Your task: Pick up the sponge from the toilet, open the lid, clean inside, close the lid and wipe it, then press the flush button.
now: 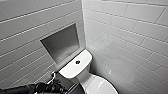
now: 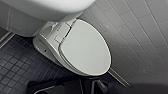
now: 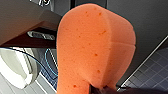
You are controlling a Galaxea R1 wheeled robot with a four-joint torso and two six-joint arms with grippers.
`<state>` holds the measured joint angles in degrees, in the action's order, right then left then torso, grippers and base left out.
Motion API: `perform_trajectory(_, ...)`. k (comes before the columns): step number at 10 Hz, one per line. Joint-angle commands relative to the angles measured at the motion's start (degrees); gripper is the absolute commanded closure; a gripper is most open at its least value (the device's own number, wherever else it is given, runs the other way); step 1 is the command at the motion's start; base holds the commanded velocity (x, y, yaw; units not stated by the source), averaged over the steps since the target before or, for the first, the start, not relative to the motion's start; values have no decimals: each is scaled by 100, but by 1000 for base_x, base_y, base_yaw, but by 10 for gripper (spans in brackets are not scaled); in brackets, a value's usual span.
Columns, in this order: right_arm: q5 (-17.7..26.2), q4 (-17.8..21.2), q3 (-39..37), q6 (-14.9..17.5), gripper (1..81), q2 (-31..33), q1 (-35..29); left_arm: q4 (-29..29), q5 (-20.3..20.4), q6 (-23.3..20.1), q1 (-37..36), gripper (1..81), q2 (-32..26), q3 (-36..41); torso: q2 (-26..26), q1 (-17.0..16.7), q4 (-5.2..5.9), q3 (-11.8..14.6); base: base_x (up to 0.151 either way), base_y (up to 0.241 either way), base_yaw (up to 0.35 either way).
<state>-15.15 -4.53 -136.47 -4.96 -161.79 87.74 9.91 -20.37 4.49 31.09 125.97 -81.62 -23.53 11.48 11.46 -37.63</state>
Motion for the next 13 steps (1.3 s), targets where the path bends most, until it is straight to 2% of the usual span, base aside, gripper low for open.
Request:
perform_trajectory(1, 399, -91, -193, -5, 811, -101, 56, -322, 24, -326, 524, 811, -124, 182, 0, 0, 0, 0, 0, 0, 0)
perform_trajectory(3, 408, -91, -458, -5, 811, -250, 56, -648, 358, -326, 1306, 811, 192, -275, -2, 0, 0, 2, 0, 0, 0)
perform_trajectory(5, 408, -91, -546, -5, 811, -339, 56, -947, 411, -334, 1966, 811, 605, -828, -2, 0, 0, 2, 0, 0, 0)
perform_trajectory(8, 390, -127, -599, 13, 811, -444, 48, -1500, 780, -334, 2863, 811, 1290, -1873, -2, 0, 0, 2, 0, 0, 0)
perform_trajectory(13, 443, -127, -1125, 13, 811, -769, -49, -1615, 903, -387, 3787, 811, 2573, -3904, -5, 0, 0, 5, 0, 0, 0)
